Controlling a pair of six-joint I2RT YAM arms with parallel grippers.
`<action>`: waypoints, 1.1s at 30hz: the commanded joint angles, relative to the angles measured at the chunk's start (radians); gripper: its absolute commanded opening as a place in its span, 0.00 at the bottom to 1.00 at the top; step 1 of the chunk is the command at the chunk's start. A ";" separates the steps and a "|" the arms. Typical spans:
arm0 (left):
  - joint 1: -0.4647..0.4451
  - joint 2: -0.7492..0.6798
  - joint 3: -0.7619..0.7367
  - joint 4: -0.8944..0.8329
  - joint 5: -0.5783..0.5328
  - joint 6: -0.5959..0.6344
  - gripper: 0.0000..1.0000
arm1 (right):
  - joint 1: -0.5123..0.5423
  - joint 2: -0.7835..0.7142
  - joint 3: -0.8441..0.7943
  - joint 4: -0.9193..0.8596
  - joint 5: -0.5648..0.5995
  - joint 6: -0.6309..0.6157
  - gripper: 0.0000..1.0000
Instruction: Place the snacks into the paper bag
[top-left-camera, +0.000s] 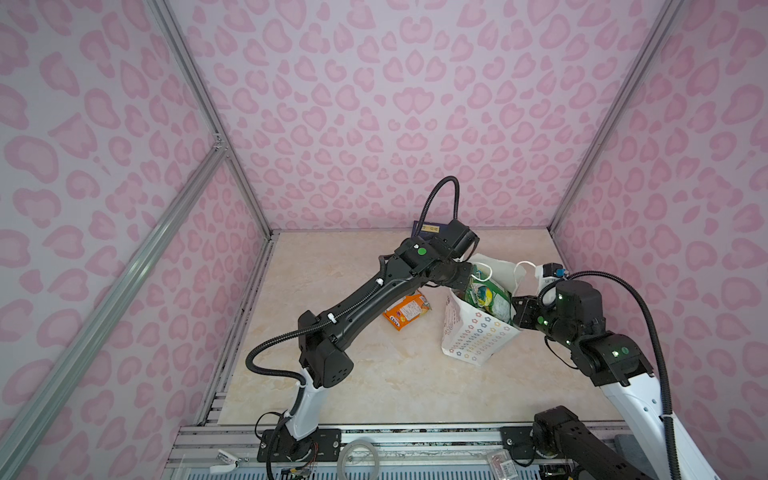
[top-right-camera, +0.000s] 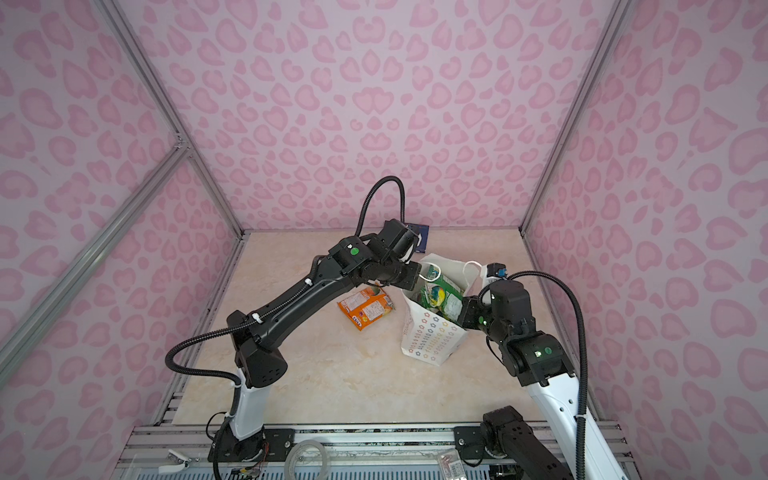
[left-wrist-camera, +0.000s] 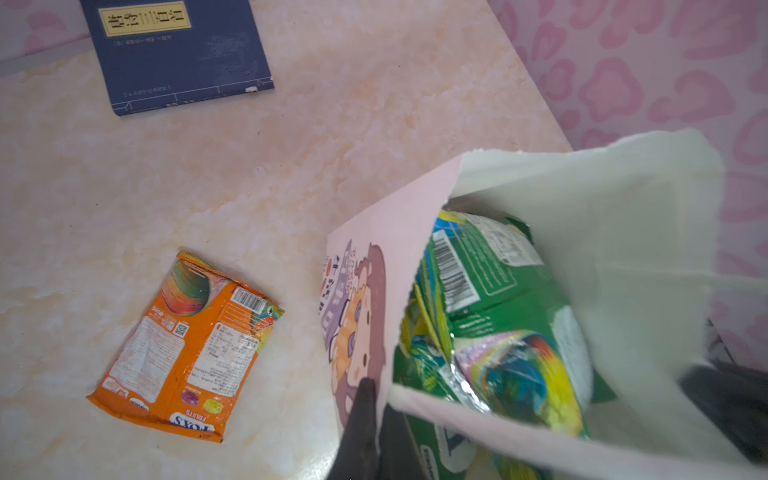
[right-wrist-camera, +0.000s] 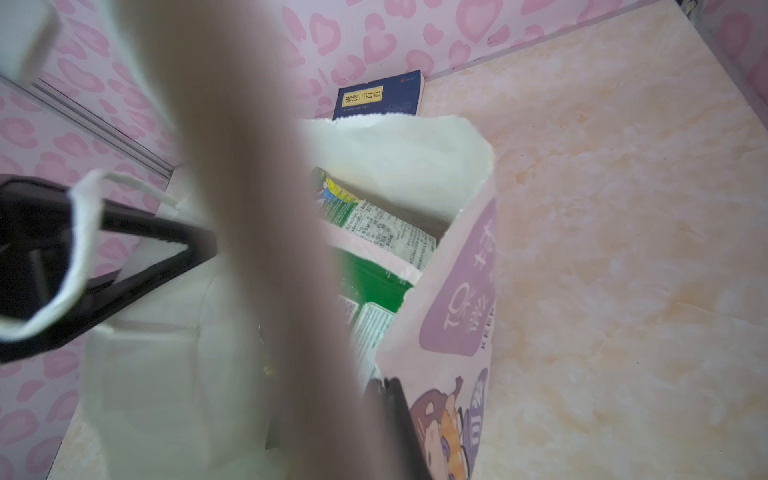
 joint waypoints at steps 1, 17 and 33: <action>-0.054 0.022 0.136 -0.019 -0.017 -0.025 0.03 | 0.027 0.034 0.048 0.075 -0.031 0.024 0.00; 0.002 0.000 0.101 -0.075 -0.116 -0.042 0.03 | 0.058 -0.004 0.089 0.060 0.037 0.027 0.00; 0.032 -0.057 0.056 -0.016 0.047 -0.054 0.74 | 0.040 -0.023 0.052 0.022 0.067 -0.011 0.00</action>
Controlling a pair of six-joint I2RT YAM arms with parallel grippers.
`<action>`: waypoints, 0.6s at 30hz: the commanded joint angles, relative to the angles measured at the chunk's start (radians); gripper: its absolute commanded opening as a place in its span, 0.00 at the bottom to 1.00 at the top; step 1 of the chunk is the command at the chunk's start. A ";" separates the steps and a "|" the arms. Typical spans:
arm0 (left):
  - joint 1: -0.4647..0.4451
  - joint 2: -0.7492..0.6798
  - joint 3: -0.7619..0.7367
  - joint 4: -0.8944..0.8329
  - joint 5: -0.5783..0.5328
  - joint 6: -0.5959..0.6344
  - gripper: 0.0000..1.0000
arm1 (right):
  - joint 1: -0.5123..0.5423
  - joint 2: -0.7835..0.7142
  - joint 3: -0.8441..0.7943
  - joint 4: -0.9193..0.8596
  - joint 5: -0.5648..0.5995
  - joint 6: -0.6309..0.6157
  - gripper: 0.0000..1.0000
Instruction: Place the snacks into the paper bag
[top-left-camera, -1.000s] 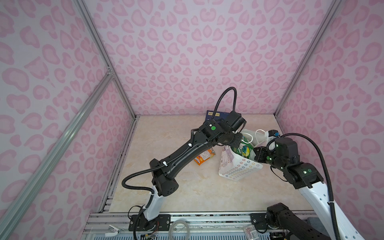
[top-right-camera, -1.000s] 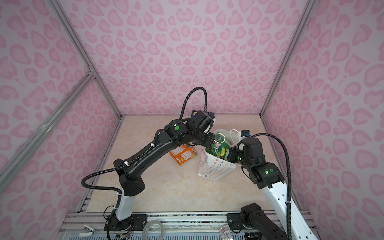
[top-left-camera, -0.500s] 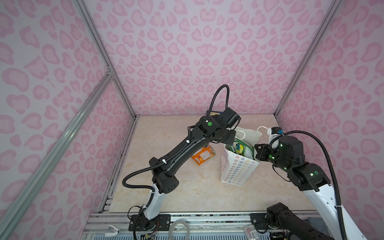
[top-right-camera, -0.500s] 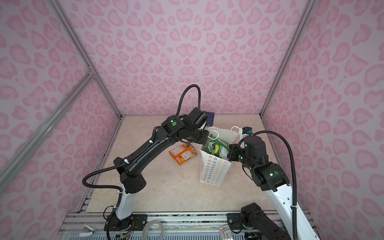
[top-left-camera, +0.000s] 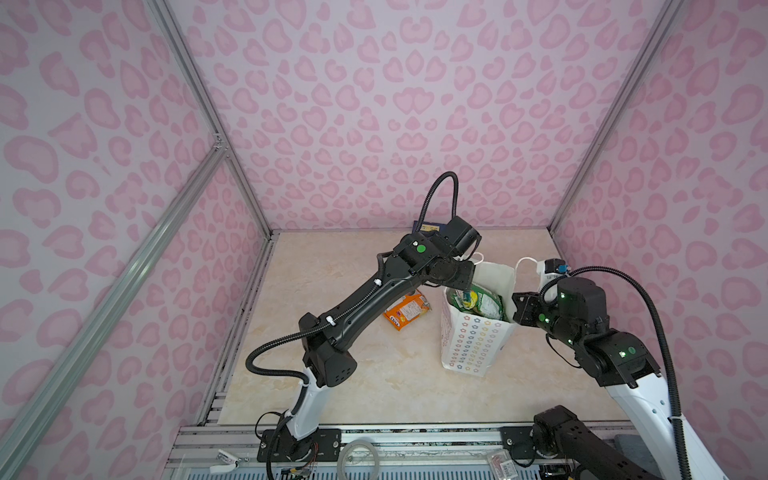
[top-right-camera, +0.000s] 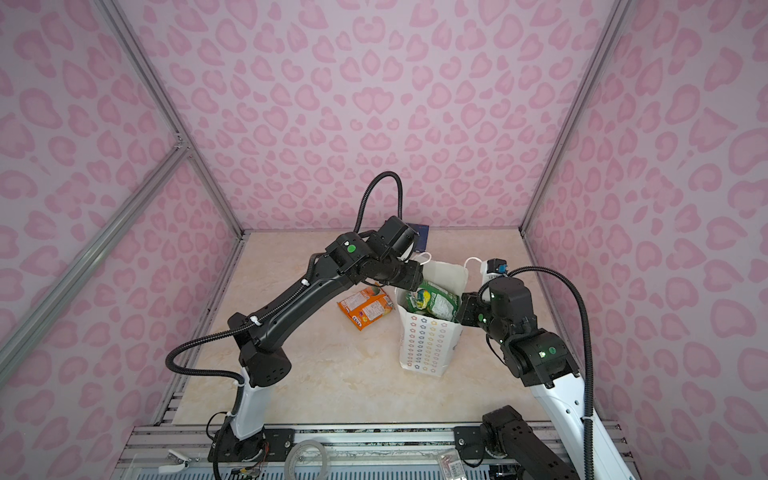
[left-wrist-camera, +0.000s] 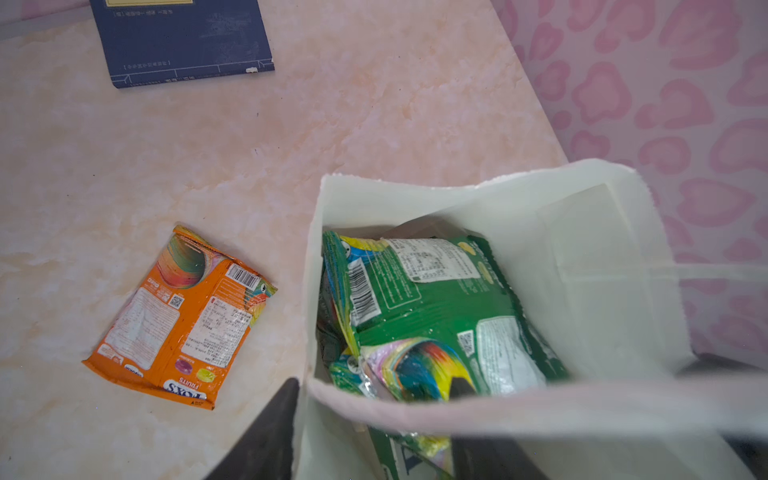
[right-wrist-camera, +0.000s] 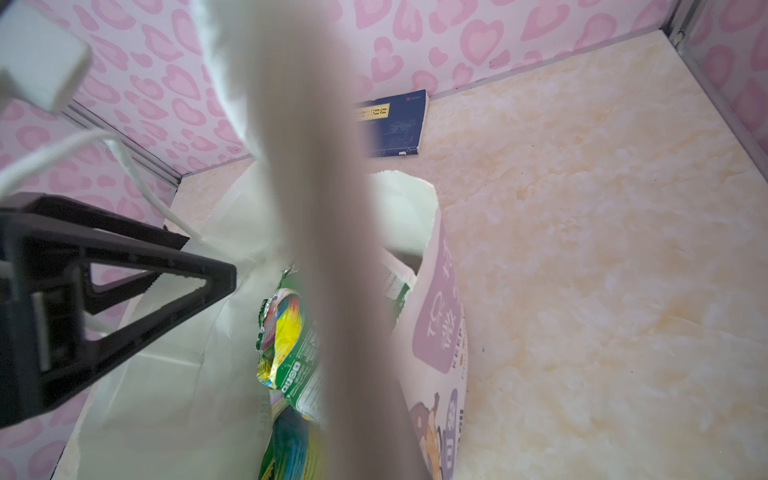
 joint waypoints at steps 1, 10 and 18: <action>0.002 -0.090 -0.020 0.071 0.043 0.010 0.88 | -0.008 -0.008 -0.010 0.049 0.003 -0.012 0.00; 0.016 -0.492 -0.348 0.345 0.244 0.036 0.97 | -0.013 -0.024 -0.052 0.066 -0.008 0.001 0.00; 0.113 -0.603 -0.576 0.446 0.295 -0.001 0.98 | -0.013 -0.019 -0.050 0.093 -0.043 0.012 0.00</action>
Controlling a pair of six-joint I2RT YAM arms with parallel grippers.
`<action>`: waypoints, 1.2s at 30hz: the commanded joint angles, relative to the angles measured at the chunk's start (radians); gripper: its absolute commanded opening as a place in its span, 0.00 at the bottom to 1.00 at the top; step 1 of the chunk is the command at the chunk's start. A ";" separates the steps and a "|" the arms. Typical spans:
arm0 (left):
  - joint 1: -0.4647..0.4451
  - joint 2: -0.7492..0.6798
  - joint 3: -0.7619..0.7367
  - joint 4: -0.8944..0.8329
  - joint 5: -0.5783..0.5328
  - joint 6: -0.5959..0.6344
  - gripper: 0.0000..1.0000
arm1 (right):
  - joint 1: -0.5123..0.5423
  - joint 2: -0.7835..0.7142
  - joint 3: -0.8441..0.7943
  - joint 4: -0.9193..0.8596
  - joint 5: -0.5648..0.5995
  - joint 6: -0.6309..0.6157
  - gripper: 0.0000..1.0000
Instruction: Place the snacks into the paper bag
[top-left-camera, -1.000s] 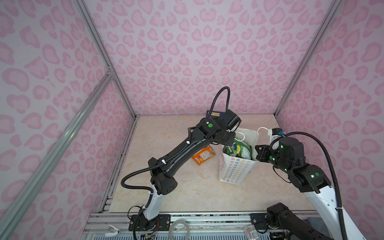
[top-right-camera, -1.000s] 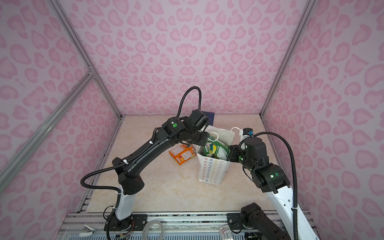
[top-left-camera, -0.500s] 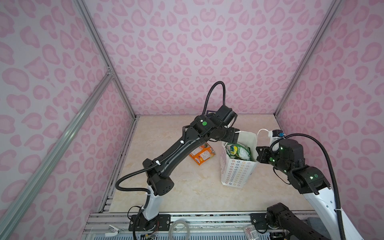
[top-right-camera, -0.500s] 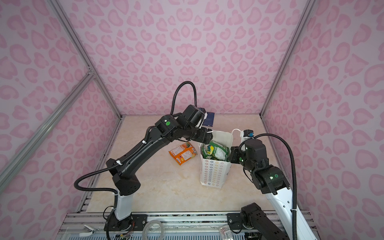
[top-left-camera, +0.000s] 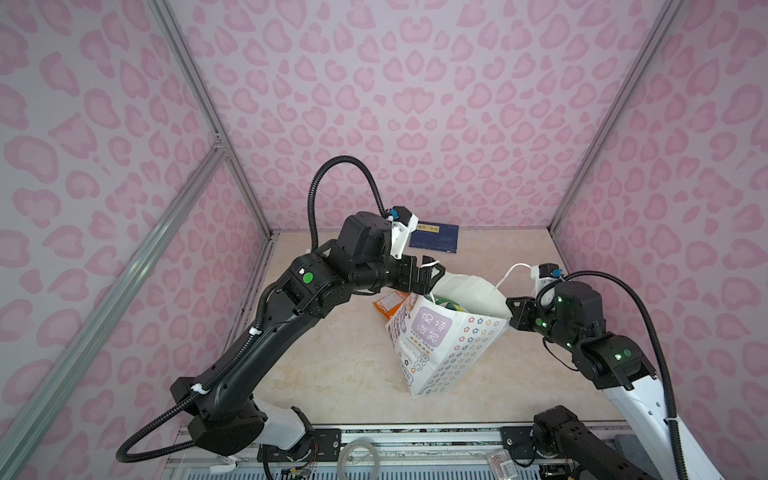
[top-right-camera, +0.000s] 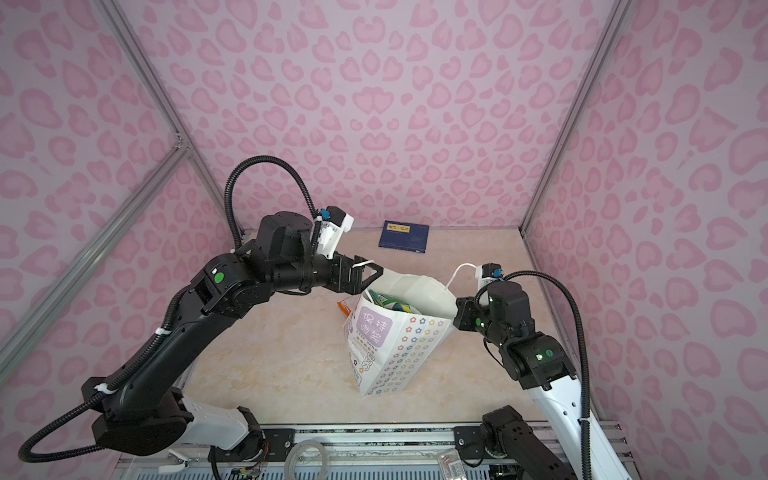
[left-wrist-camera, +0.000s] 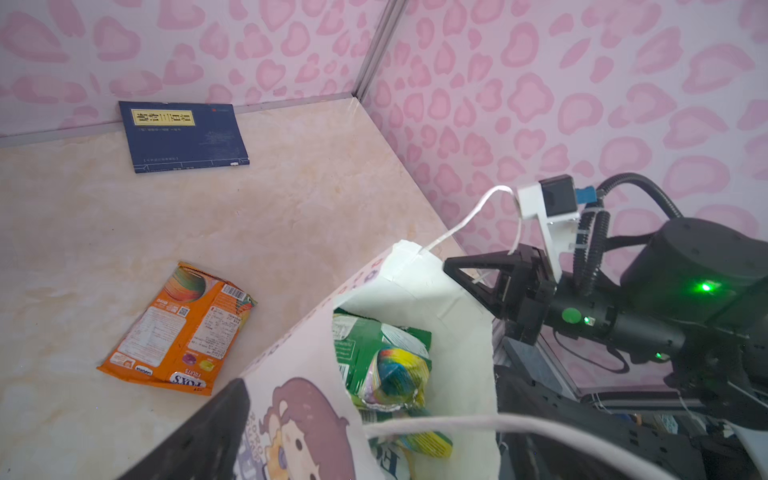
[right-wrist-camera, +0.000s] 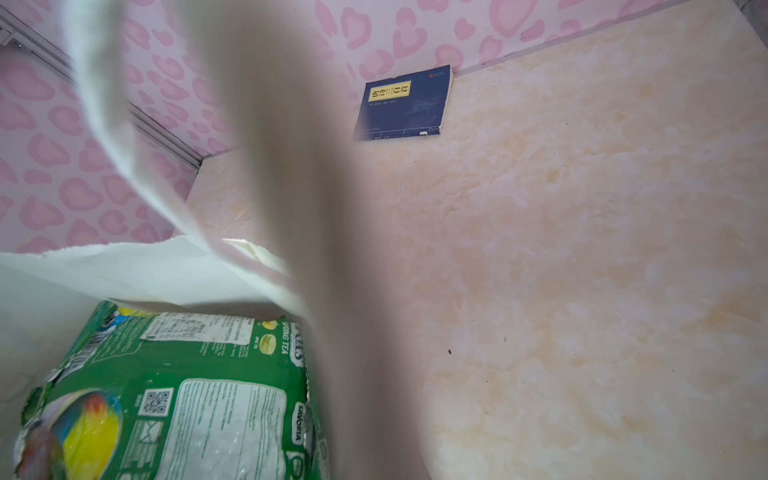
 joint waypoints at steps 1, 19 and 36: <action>0.002 0.046 -0.009 0.160 0.125 -0.029 0.99 | -0.002 0.007 -0.001 0.088 0.014 0.014 0.00; -0.027 0.585 0.437 -0.060 -0.044 -0.071 0.98 | 0.009 0.099 0.044 0.176 0.067 0.020 0.00; -0.018 0.446 0.348 -0.028 0.109 -0.046 0.97 | 0.023 0.117 0.007 0.202 0.050 0.045 0.00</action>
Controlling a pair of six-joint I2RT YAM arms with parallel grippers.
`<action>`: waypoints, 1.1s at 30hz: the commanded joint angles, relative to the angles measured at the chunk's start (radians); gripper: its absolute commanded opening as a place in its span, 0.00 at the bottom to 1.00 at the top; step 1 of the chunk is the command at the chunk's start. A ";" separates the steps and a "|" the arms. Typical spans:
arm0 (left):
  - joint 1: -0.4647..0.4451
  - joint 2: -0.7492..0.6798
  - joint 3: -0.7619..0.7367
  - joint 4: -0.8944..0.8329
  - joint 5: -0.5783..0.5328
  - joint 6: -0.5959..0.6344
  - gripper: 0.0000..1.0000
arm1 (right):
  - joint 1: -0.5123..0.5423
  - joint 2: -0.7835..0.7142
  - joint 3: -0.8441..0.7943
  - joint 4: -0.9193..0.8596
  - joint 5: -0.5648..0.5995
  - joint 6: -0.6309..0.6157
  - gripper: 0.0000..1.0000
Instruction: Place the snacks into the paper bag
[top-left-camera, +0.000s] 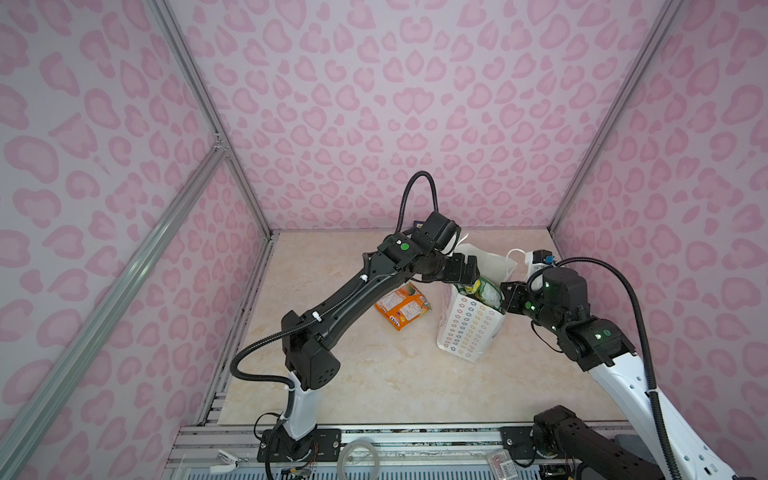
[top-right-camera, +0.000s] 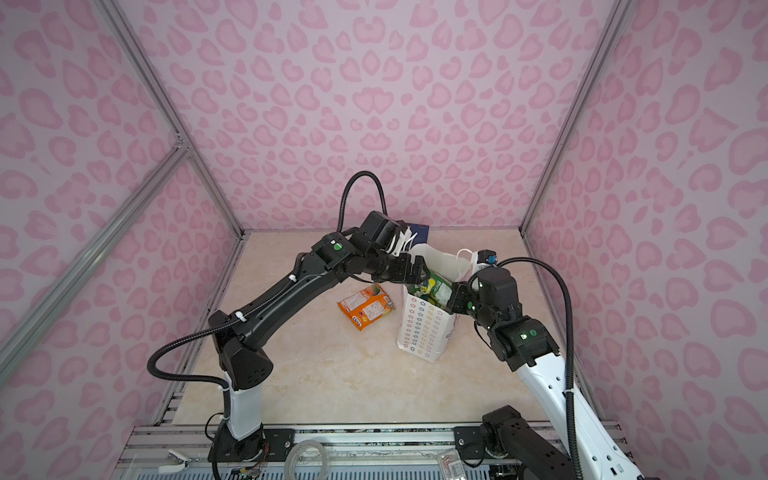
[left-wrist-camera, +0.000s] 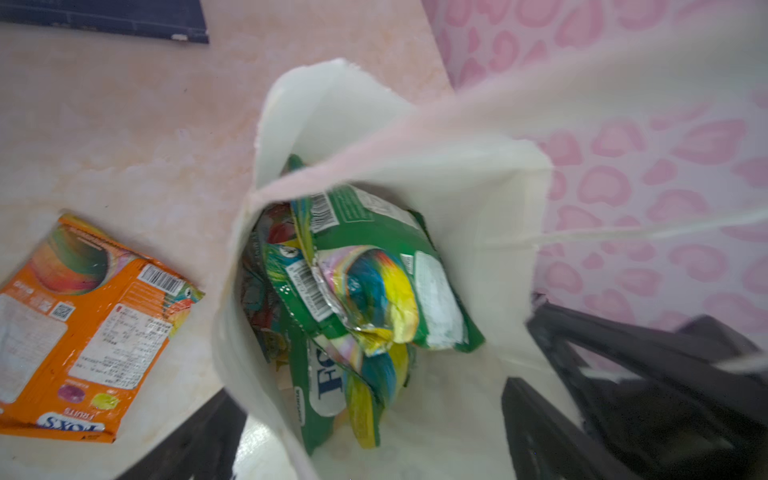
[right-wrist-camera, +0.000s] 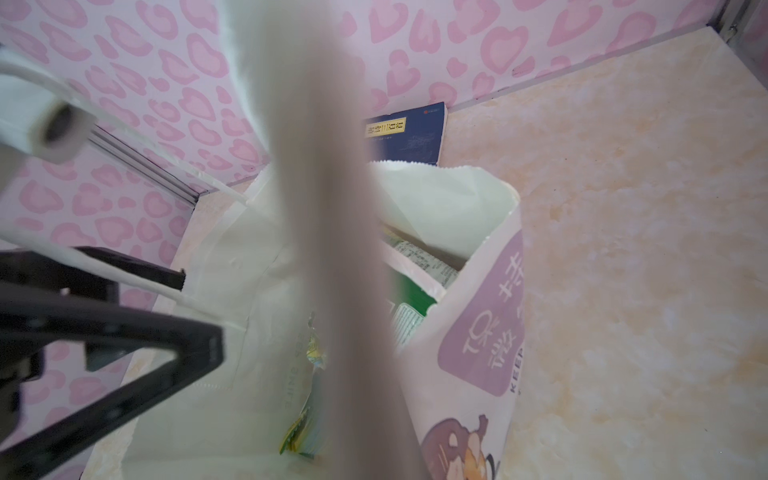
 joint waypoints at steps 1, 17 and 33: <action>0.017 -0.095 0.007 0.020 0.007 0.084 0.98 | 0.000 -0.011 -0.003 0.038 0.004 0.002 0.00; 0.354 -0.692 -0.952 0.380 0.156 -0.028 0.98 | 0.000 -0.037 0.003 0.008 0.012 -0.007 0.00; 0.498 -0.253 -1.223 0.837 0.310 -0.234 0.89 | 0.000 -0.071 0.005 -0.035 0.023 -0.013 0.00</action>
